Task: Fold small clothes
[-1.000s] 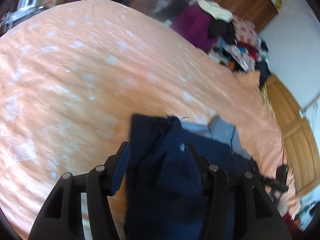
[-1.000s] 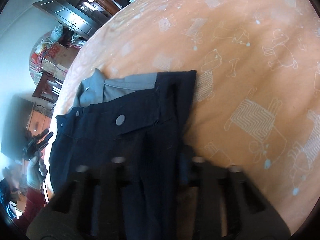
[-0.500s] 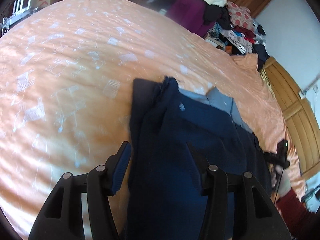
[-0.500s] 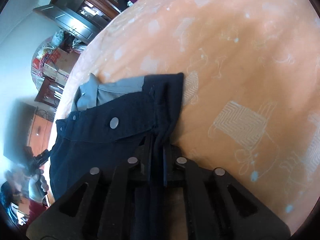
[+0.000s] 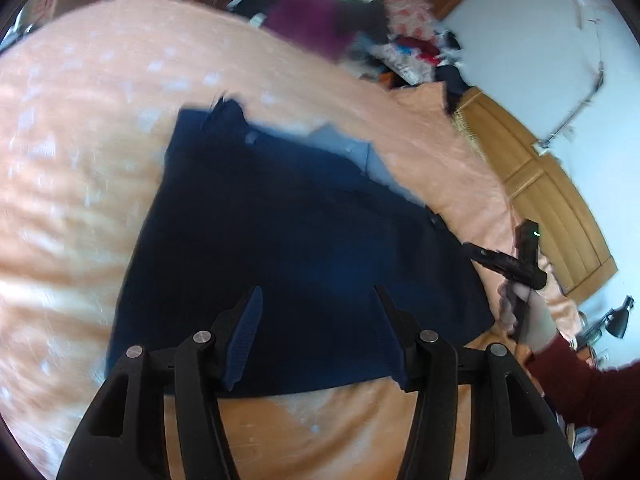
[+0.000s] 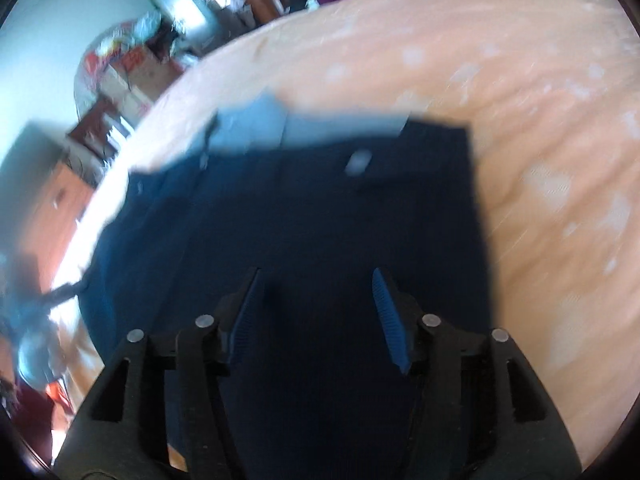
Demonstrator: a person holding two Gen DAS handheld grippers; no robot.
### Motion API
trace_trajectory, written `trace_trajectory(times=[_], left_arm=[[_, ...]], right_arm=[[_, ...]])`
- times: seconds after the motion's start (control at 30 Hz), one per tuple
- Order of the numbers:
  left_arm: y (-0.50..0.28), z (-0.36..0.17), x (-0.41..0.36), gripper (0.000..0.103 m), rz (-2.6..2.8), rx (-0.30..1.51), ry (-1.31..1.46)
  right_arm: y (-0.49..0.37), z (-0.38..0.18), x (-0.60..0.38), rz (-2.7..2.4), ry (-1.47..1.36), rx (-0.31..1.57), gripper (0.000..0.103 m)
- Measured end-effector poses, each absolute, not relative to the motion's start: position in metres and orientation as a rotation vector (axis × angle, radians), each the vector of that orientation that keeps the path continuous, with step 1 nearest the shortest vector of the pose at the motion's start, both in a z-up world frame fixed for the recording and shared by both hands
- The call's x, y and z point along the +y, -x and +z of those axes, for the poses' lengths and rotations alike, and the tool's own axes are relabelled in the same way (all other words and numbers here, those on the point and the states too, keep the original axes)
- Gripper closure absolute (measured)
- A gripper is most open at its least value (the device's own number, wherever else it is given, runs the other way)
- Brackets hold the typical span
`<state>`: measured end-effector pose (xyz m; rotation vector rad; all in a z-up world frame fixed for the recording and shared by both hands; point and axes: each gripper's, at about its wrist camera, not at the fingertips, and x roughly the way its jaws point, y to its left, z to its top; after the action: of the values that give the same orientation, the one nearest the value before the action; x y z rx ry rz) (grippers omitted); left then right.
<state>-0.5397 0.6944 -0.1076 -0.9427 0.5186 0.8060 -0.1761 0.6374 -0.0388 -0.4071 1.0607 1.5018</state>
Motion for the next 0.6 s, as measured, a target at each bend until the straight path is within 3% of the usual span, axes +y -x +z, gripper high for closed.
trace_trajectory(times=[0.07,0.1,0.17,0.23,0.37,0.6], left_arm=[[0.564,-0.131,0.696,0.058,0.921,0.55,1.026],[0.588,-0.138,0.691,0.074,0.939,0.473,1.113],[0.613,-0.13,0.674,0.071,1.017,0.412,1.12],[0.626,-0.122,0.655,0.045,1.086,0.38,1.13],[0.61,-0.114,0.624,0.045,0.984,0.273,1.17],[0.588,-0.144,0.65,0.04,0.986,0.139,1.32]], right_arm=[[0.183,-0.038,0.631,1.489,0.416,1.048,0.04],[0.183,-0.036,0.628,1.495,0.403,1.058,0.039],[0.182,-0.032,0.621,1.491,0.388,1.07,0.039],[0.188,-0.033,0.616,1.478,0.38,1.086,0.037],[0.199,-0.03,0.606,1.466,0.315,1.128,0.027],[0.222,-0.028,0.603,1.476,0.299,1.147,0.025]])
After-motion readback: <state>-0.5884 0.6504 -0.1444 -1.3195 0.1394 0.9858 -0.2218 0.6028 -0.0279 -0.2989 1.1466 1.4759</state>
